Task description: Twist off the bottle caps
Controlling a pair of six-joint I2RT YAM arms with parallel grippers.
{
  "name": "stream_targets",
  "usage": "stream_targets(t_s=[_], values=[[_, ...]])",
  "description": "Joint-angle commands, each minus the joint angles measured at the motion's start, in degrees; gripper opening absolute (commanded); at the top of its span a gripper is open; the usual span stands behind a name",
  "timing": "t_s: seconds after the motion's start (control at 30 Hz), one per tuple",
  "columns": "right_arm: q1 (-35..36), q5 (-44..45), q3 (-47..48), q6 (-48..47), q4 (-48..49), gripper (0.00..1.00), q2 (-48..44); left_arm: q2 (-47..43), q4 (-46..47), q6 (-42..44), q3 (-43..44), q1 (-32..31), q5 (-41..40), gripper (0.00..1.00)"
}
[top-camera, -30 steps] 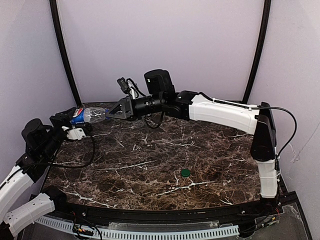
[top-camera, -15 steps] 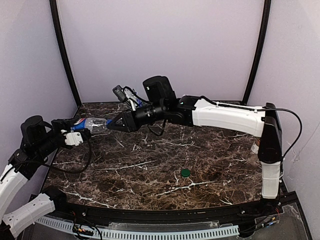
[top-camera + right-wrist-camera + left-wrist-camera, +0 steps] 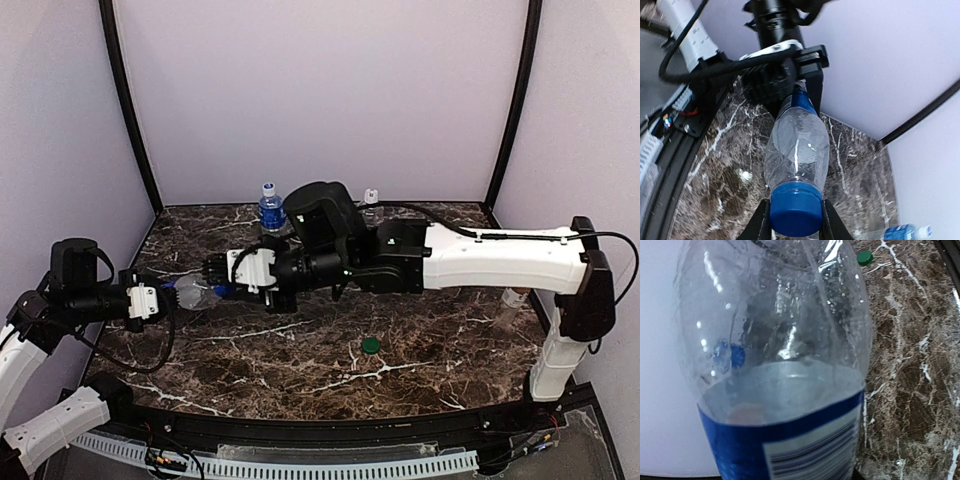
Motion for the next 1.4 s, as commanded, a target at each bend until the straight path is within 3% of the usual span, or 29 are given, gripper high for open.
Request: stream_targets(t_s=[0.0, 0.3, 0.5, 0.53, 0.6, 0.7, 0.73, 0.77, 1.0, 1.17, 1.27, 1.37], values=[[4.1, 0.9, -4.6, -27.6, 7.6, 0.00, -2.6, 0.7, -9.3, 0.0, 1.7, -1.1, 14.1, 0.26], [7.3, 14.7, -5.0, -51.3, 8.4, 0.00, -1.6, 0.6, -7.5, -4.5, 1.2, -1.1, 15.3, 0.26], [7.3, 17.9, -6.9, -51.6, 12.4, 0.00, -3.0, 0.4, -6.6, -5.5, 1.1, -1.1, 14.4, 0.26], [7.3, 18.5, -7.8, -49.0, 16.9, 0.00, -3.3, 0.4, -6.1, -5.8, 1.0, -1.1, 13.9, 0.26], [7.1, 19.7, -9.2, -42.9, 21.3, 0.32, -4.2, 0.1, -4.2, -6.9, 0.7, -1.1, 12.3, 0.26], [6.3, 18.9, -10.9, -31.8, 22.7, 0.72, -6.6, -0.2, 1.7, -10.1, -0.1, -1.1, 8.0, 0.26], [5.9, 18.0, -11.5, -28.5, 22.8, 0.91, -7.4, -0.2, 2.7, -10.5, -0.1, -1.1, 7.2, 0.26], [5.5, 17.3, -12.2, -25.7, 23.0, 0.98, -8.4, -0.2, 4.3, -10.8, -0.3, -1.1, 5.6, 0.26], [1.0, 11.1, -14.5, -0.6, 21.4, 0.99, -13.6, -0.3, 9.7, -9.6, -2.1, -1.1, -0.6, 0.28], [-5.7, -2.4, -5.8, 30.6, 13.3, 0.99, -10.7, -1.2, 22.9, -9.8, -4.8, -1.1, -12.3, 0.31], [-9.4, -4.1, 2.3, 50.9, 3.2, 0.98, -5.3, -0.8, 31.3, -6.7, -7.0, -1.1, -19.8, 0.31], [-12.5, -11.6, 7.8, 60.0, -0.1, 0.99, -0.8, -0.4, 35.5, -2.5, -8.9, -1.3, -22.6, 0.33]])
